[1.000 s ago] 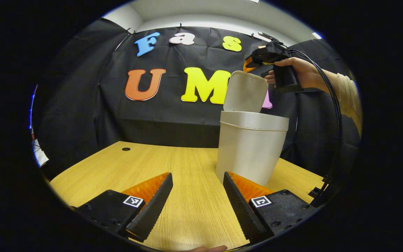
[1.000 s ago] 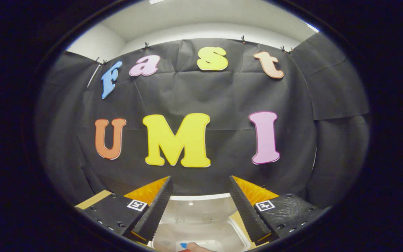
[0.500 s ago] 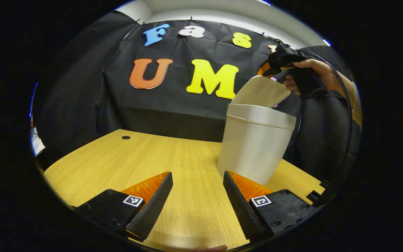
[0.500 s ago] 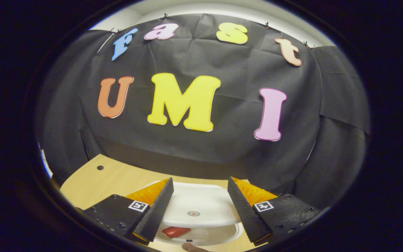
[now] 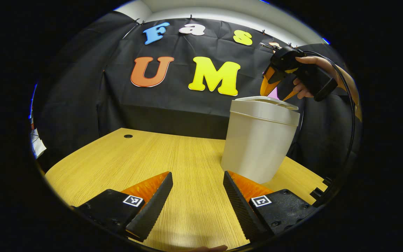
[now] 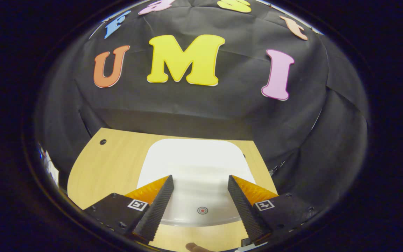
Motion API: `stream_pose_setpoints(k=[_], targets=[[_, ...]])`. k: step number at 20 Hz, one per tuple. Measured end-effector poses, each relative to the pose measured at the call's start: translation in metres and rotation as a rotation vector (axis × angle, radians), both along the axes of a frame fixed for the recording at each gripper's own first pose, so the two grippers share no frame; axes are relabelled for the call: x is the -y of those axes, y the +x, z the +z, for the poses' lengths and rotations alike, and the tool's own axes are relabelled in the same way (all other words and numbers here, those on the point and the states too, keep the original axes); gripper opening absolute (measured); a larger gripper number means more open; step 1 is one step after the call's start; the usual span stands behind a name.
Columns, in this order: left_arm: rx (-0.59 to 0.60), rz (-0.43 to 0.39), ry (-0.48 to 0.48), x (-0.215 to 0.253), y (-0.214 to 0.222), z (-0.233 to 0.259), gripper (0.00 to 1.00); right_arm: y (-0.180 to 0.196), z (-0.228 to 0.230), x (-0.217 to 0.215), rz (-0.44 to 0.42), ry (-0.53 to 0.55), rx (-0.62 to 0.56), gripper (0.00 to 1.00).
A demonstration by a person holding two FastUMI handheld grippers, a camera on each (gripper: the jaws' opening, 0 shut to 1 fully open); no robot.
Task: Press the lid of the desktop garbage bin to open it, pick up the crumpled paper on the desktop and throw it into the bin, then pick up the pop can on the desktop and drop it into the bin, and finally close the garbage bin lid.
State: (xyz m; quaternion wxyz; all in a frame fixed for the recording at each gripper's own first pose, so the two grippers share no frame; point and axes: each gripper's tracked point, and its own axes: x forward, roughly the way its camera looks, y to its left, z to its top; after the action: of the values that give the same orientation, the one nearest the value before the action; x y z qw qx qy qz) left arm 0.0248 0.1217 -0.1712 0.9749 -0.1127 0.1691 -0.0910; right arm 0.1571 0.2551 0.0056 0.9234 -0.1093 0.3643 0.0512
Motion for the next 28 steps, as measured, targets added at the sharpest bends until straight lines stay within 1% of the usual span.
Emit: stream_pose_setpoints(k=[2, 5, 9, 10, 11, 12, 14, 15, 16, 20, 21, 22, 23, 25, 26, 27, 28], targets=[[-0.009, -0.003, -0.015, 0.001, 0.001, -0.003, 0.96, -0.005, -0.004, 0.002, 0.004, 0.012, -0.019, 0.95], [-0.012, -0.007, -0.012, 0.005, -0.001, -0.003, 0.96, -0.008, -0.002, 0.006, 0.052, -0.008, 0.012, 0.96], [0.025, 0.022, 0.046, -0.001, 0.001, 0.004, 0.96, -0.021, -0.005, 0.012, 0.044, 0.070, 0.047, 0.97], [0.026, 0.016, 0.060, 0.001, 0.000, 0.004, 0.96, -0.024, -0.004, 0.012, 0.052, 0.097, 0.061, 0.97], [0.023, 0.012, 0.072, 0.003, 0.000, 0.001, 0.96, -0.026, -0.006, 0.014, 0.067, 0.113, 0.076, 1.00], [0.018, 0.010, 0.080, 0.004, -0.001, -0.001, 0.96, -0.031, -0.007, 0.018, 0.082, 0.124, 0.092, 0.99], [0.013, 0.018, 0.089, 0.005, -0.004, -0.001, 0.96, -0.040, -0.007, 0.023, 0.101, 0.136, 0.121, 1.00], [0.025, 0.029, 0.094, 0.005, -0.005, 0.005, 0.96, -0.043, -0.007, 0.024, 0.109, 0.138, 0.133, 0.98], [0.039, 0.033, 0.103, 0.004, -0.006, 0.009, 0.96, -0.047, -0.007, 0.025, 0.119, 0.136, 0.143, 0.98], [0.072, 0.021, 0.141, 0.012, -0.010, 0.016, 0.96, -0.051, -0.009, 0.027, 0.143, 0.149, 0.181, 0.98], [0.077, 0.023, 0.147, 0.012, -0.011, 0.016, 0.96, -0.051, -0.011, 0.027, 0.143, 0.155, 0.183, 1.00], [0.081, 0.027, 0.148, 0.012, -0.012, 0.017, 0.96, -0.051, -0.011, 0.026, 0.148, 0.157, 0.188, 0.96], [0.080, 0.047, 0.136, 0.008, -0.014, 0.019, 0.96, -0.051, -0.012, 0.026, 0.156, 0.154, 0.192, 1.00], [0.092, 0.086, 0.069, 0.002, -0.019, 0.033, 0.96, -0.051, -0.013, 0.027, 0.167, 0.166, 0.204, 1.00], [0.126, 0.105, 0.035, 0.000, -0.021, 0.045, 0.96, -0.050, -0.014, 0.027, 0.175, 0.174, 0.213, 0.99], [0.156, 0.124, 0.019, -0.006, -0.024, 0.058, 0.96, -0.050, -0.015, 0.027, 0.190, 0.179, 0.233, 1.00], [0.181, 0.139, 0.015, -0.011, -0.025, 0.067, 0.95, -0.050, -0.016, 0.026, 0.198, 0.191, 0.243, 0.99]])
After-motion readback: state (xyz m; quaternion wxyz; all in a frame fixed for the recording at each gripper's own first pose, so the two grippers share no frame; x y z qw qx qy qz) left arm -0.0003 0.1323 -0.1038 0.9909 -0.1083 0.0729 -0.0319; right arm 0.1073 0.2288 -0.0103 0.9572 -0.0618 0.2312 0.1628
